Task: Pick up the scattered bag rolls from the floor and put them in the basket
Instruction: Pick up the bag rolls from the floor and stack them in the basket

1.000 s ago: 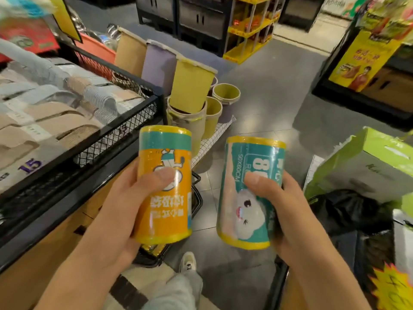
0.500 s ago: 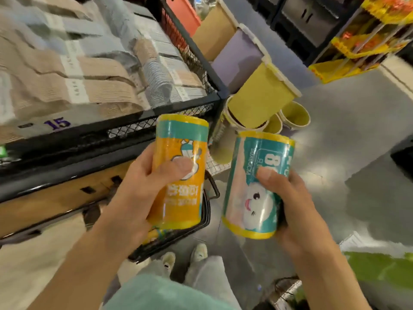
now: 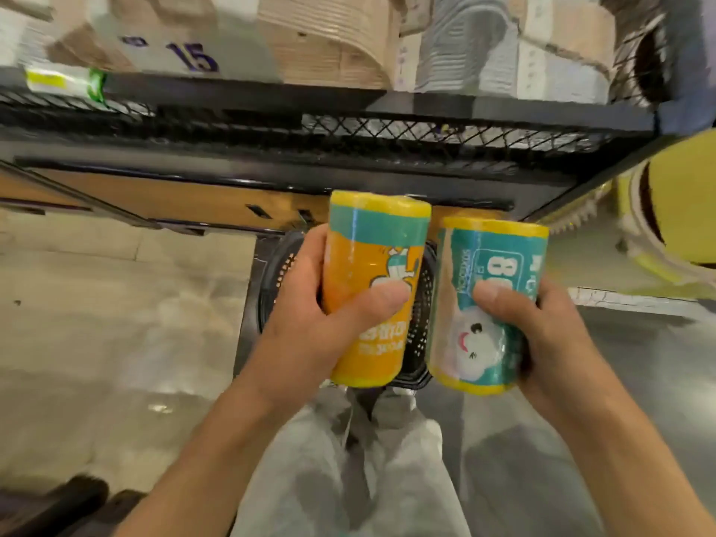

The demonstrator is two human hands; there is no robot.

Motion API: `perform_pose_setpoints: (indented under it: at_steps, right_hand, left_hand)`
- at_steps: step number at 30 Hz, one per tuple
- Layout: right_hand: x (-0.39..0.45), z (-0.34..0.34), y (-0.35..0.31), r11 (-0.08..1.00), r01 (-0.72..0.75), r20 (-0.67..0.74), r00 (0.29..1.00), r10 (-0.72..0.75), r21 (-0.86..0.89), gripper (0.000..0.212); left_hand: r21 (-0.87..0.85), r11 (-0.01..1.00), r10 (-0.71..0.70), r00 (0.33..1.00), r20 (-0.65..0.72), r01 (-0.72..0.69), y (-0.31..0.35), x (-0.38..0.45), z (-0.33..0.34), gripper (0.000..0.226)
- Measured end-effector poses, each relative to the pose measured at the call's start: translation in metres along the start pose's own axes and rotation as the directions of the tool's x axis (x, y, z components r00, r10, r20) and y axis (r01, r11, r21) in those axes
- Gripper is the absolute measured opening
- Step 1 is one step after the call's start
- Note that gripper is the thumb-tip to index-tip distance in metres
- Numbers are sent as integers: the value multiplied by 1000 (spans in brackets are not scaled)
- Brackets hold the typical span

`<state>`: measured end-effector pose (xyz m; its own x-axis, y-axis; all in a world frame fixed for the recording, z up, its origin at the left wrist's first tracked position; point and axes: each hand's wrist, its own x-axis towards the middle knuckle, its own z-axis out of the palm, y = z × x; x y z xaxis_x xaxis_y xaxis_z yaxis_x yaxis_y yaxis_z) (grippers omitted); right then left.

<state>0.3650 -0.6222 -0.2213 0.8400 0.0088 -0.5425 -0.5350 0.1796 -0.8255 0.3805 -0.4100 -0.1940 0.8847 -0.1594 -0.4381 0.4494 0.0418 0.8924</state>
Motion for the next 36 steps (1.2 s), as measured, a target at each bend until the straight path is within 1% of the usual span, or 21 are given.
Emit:
perform_pose_setpoints:
  at_steps: [1, 2, 6, 10, 14, 18, 20, 23, 25, 28, 30, 31, 34, 36]
  right_hand:
    - [15, -2, 14, 999, -23, 10, 1000, 24, -22, 82]
    - [28, -4, 30, 998, -42, 9, 999, 43, -37, 84]
    - [78, -10, 106, 994, -95, -28, 995, 94, -53, 75]
    - [126, -9, 185, 985, -155, -90, 985, 148, -71, 67]
    - [169, -10, 262, 975, -190, -198, 966, 166, -113, 60]
    - [211, -18, 338, 947, -256, -255, 945, 203, -194, 52]
    - [231, -21, 372, 931, -295, -284, 931, 228, -217, 58]
    - [261, -27, 420, 888, -349, -343, 908, 241, -300, 79]
    - [280, -30, 446, 847, -395, -390, 886, 250, -355, 90]
    - [301, -33, 478, 808, -480, -417, 848, 328, -342, 91]
    - [313, -36, 496, 779, -531, -462, 812, 356, -333, 105]
    - [319, -37, 502, 763, -548, -481, 800, 359, -342, 108]
    - [331, -40, 516, 725, -586, -535, 768, 353, -362, 96]
    - [339, -45, 528, 707, -600, -549, 758, 352, -375, 93]
  left_hand:
    - [-1, 1000, -14, 999, -30, 14, -17, 10, -1, 54]
    - [-6, 999, -34, 998, -58, 34, -35, 20, -3, 56]
    - [-17, 994, -106, 980, -167, 105, -115, 59, -22, 59]
    - [-14, 985, -172, 957, -234, 174, -202, 97, -45, 62]
    - [-18, 966, -252, 924, -287, 258, -285, 127, -69, 58]
    - [22, 951, -286, 902, -325, 310, -358, 157, -91, 50]
    - [65, 944, -285, 900, -331, 323, -393, 177, -102, 53]
    - [181, 924, -259, 898, -356, 338, -440, 209, -115, 69]
    - [279, 902, -218, 905, -366, 330, -466, 232, -122, 73]
    - [401, 853, -161, 899, -408, 334, -494, 261, -128, 75]
    - [508, 792, -101, 894, -436, 338, -504, 277, -125, 75]
    - [564, 755, -72, 898, -435, 334, -508, 283, -123, 75]
    - [698, 640, -27, 918, -396, 321, -517, 300, -112, 77]
    - [771, 548, 4, 921, -390, 324, -523, 311, -106, 81]
